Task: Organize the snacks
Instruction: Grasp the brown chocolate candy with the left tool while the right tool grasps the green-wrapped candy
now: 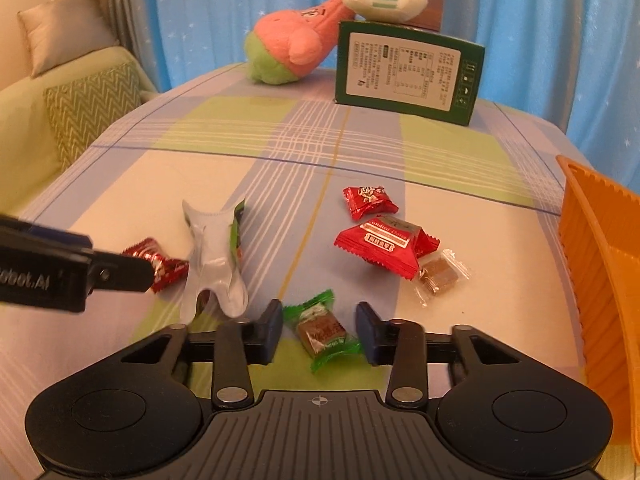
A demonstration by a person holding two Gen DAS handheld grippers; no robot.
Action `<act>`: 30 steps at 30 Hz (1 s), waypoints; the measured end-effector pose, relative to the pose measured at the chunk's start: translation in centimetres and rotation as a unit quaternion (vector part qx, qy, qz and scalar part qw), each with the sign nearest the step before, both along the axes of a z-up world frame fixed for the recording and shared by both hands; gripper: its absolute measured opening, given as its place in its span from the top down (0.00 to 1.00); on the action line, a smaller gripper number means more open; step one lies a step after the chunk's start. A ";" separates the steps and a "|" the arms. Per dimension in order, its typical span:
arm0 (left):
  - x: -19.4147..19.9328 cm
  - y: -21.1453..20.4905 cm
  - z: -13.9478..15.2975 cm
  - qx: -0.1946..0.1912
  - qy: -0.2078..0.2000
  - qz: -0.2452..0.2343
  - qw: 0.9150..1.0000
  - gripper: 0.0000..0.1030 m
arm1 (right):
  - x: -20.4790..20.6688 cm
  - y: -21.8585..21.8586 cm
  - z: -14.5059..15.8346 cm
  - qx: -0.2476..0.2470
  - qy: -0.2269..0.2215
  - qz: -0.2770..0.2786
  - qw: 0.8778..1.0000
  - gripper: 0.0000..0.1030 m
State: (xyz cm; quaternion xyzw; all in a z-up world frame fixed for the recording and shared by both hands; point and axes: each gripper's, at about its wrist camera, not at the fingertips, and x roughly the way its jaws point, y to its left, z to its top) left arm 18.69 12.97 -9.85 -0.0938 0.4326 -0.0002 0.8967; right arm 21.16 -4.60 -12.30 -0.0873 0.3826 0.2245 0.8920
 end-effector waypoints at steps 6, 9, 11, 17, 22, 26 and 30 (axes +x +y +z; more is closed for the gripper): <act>0.0 -0.3 -0.1 -0.004 -0.002 -0.004 1.000 0.30 | -0.6 -0.6 0.0 -0.008 -0.002 0.011 1.000 0.80; 0.1 -0.5 -0.2 0.000 -0.005 -0.009 1.000 0.31 | -0.7 -1.4 0.3 0.003 0.005 -0.001 1.000 0.80; 0.2 -0.7 -0.3 0.004 -0.008 -0.012 1.000 0.32 | -0.9 -1.9 0.7 0.010 0.006 -0.010 1.000 0.80; 1.1 -1.2 -0.8 0.018 -0.016 -0.019 1.000 0.39 | -1.2 -3.1 1.5 0.020 0.006 -0.026 0.999 0.80; 1.9 -2.1 -1.6 0.049 -0.012 -0.046 0.998 0.51 | -1.2 -3.6 1.5 0.022 0.010 -0.035 0.999 0.80; 1.9 -2.4 -1.8 0.064 -0.019 -0.051 0.996 0.60 | -1.3 -3.8 1.5 0.024 0.011 -0.039 0.999 0.80; 1.7 -2.7 -1.6 0.078 -0.019 -0.058 0.995 0.68 | -1.3 -3.9 1.6 0.028 0.014 -0.043 0.999 0.80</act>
